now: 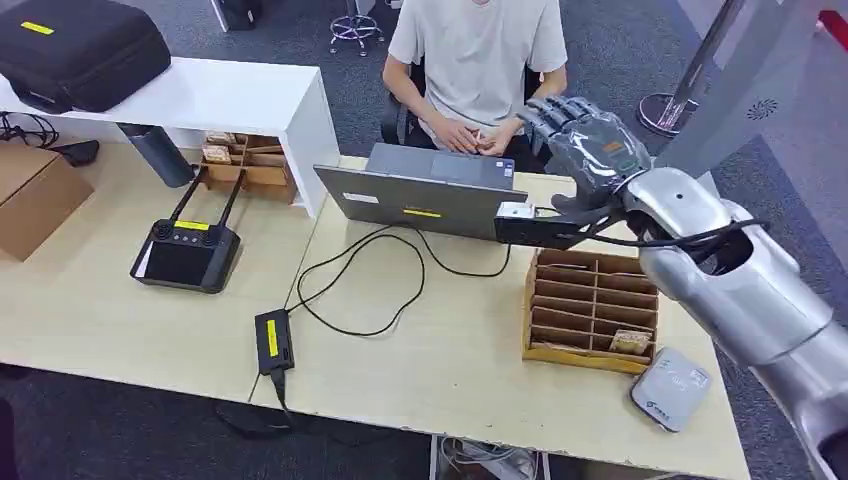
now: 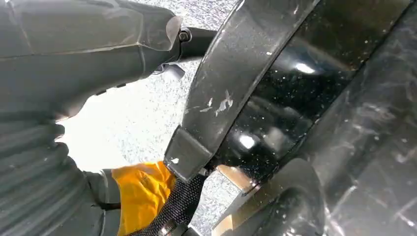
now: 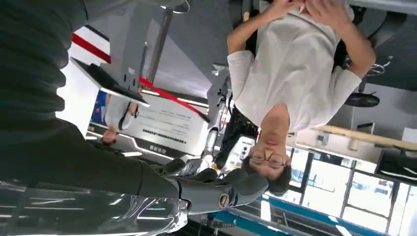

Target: Pass the card to the sensor for recognition and then transmit it.

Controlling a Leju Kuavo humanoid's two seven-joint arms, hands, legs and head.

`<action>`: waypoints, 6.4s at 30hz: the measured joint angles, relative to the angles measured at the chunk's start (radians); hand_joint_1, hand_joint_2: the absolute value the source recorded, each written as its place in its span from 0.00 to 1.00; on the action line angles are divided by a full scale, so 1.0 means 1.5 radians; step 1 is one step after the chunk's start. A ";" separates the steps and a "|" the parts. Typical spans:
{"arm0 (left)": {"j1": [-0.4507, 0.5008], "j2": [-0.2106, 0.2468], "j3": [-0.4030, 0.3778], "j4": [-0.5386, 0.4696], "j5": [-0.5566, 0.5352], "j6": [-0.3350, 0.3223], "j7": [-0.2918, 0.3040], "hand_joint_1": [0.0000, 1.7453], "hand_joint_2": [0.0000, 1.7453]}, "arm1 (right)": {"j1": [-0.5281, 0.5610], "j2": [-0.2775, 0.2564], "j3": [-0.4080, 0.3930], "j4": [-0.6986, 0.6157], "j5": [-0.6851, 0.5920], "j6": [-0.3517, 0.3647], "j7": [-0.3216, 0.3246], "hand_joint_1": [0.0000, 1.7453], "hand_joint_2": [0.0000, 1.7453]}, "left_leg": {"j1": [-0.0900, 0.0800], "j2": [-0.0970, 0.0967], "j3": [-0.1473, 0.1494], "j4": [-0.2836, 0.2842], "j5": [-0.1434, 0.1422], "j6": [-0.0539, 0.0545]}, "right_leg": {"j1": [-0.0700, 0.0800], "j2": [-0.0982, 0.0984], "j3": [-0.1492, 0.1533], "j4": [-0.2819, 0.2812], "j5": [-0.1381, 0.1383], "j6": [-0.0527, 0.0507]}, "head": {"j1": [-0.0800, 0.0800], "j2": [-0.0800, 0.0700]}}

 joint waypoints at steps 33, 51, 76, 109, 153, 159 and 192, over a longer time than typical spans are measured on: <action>0.003 -0.005 0.007 -0.004 -0.003 0.018 0.020 0.00 1.00 | 0.156 -0.050 -0.021 -0.046 -0.022 -0.028 0.006 0.00 1.00 | 0.000 0.000 0.000 0.000 0.000 0.000 | 0.000 0.000 0.000 0.000 0.000 0.000 | 0.000 0.000; 0.019 -0.003 0.025 -0.004 0.031 0.025 -0.016 0.00 1.00 | 0.281 -0.169 -0.096 -0.236 -0.029 -0.042 0.016 0.00 1.00 | 0.000 0.000 0.000 0.000 0.000 0.000 | 0.000 0.000 0.000 -0.001 0.000 0.000 | 0.000 0.000; 0.025 -0.003 0.026 -0.004 0.061 0.038 -0.028 0.00 1.00 | 0.490 -0.267 -0.201 -0.350 -0.058 -0.046 0.028 0.00 1.00 | 0.000 0.000 -0.001 0.000 -0.001 0.001 | 0.000 -0.001 0.000 -0.001 0.000 0.001 | 0.000 0.000; 0.027 -0.006 0.026 -0.004 0.088 0.056 -0.023 0.00 1.00 | 0.638 -0.195 -0.198 -0.321 -0.041 -0.055 0.055 0.00 1.00 | 0.000 0.000 -0.001 0.000 -0.001 0.001 | 0.000 0.000 0.000 -0.001 -0.001 0.001 | 0.000 0.000; 0.025 -0.001 0.005 -0.017 0.106 0.066 -0.023 0.00 1.00 | 0.730 0.071 -0.249 -0.132 0.121 -0.421 0.051 0.00 1.00 | 0.000 0.001 0.000 0.000 -0.001 0.000 | 0.000 0.000 0.000 -0.001 -0.001 0.000 | 0.000 0.000; 0.025 0.000 0.003 -0.017 0.104 0.064 -0.023 0.00 1.00 | 0.720 0.082 -0.257 -0.103 0.123 -0.437 0.040 0.00 1.00 | 0.000 0.001 0.000 0.000 -0.001 0.000 | 0.000 0.000 0.000 -0.001 -0.001 0.000 | 0.000 0.000; 0.020 0.000 -0.008 -0.017 0.099 0.060 -0.021 0.00 1.00 | 0.682 0.126 -0.303 -0.066 0.130 -0.444 0.008 0.00 1.00 | 0.000 0.001 0.000 0.000 -0.001 0.000 | 0.000 0.000 0.000 -0.001 -0.001 0.000 | 0.000 0.000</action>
